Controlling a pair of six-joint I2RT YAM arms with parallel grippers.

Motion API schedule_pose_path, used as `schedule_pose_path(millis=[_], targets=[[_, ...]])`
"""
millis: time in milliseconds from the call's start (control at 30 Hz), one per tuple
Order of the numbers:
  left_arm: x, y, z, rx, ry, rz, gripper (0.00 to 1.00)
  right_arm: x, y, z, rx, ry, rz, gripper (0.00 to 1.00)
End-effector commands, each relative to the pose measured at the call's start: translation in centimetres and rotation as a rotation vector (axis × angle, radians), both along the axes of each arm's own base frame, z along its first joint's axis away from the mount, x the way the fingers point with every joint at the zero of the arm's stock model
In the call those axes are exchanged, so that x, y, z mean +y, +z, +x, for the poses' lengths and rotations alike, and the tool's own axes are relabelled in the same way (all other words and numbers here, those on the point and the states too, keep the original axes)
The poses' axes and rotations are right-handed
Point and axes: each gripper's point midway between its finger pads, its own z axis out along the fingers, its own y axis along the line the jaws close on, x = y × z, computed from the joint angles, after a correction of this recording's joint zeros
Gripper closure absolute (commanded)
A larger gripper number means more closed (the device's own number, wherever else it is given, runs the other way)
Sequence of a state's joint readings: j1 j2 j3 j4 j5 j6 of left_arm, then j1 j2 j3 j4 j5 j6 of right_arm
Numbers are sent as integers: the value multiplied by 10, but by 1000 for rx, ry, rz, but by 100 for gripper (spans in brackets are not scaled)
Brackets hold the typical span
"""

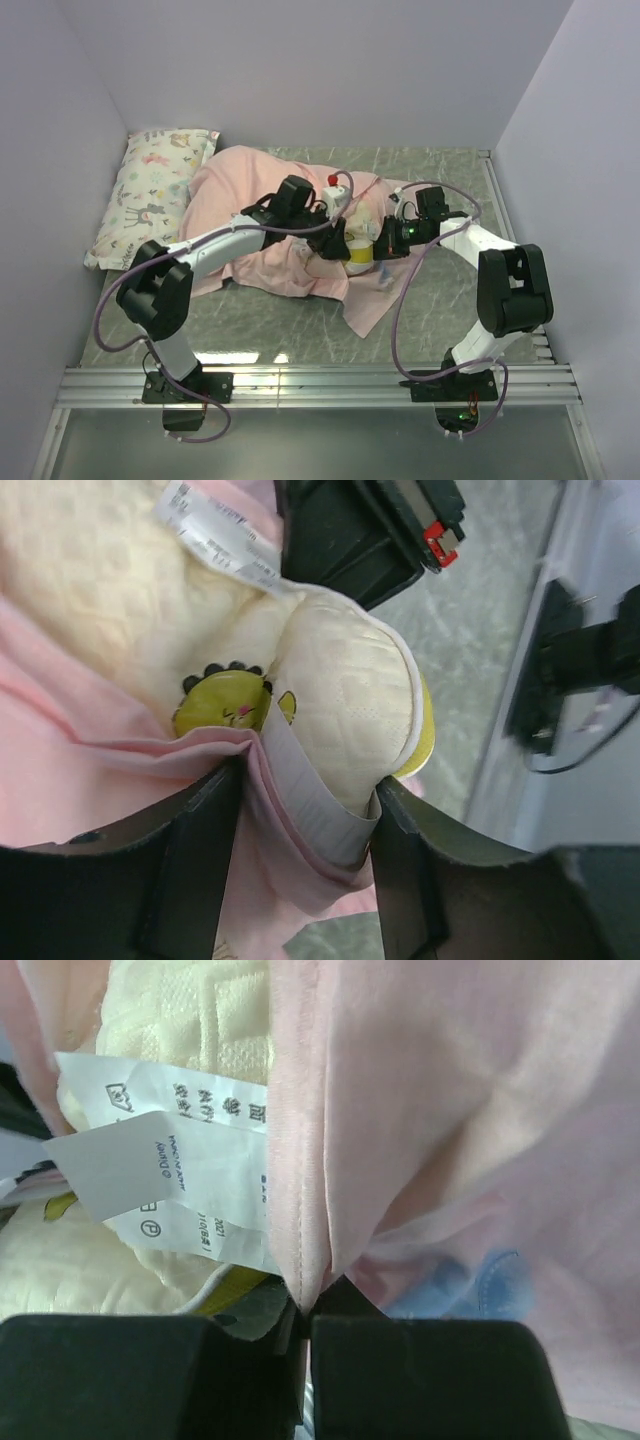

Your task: Put the pillow into the pillowcase

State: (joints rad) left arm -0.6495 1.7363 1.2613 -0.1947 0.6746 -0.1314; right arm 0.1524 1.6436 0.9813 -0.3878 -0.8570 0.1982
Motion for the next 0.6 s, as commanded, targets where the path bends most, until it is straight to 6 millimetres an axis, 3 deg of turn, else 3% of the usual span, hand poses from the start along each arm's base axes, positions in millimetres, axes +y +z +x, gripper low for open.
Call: schedule_pose_path(millis=[0, 167, 433, 533, 567], targets=[[-8, 22, 7, -278, -11, 96, 43, 15, 27, -21, 57, 65, 125, 100], [-28, 23, -8, -442, -76, 165, 34, 20, 35, -21, 65, 70, 165, 100], [-37, -19, -14, -420, -109, 242, 31, 21, 39, -24, 80, 66, 190, 100], [-49, -19, -12, -414, -86, 213, 33, 24, 43, -27, 98, 72, 222, 100], [-57, -14, -8, -413, -67, 179, 42, 26, 42, -30, 102, 81, 222, 100]])
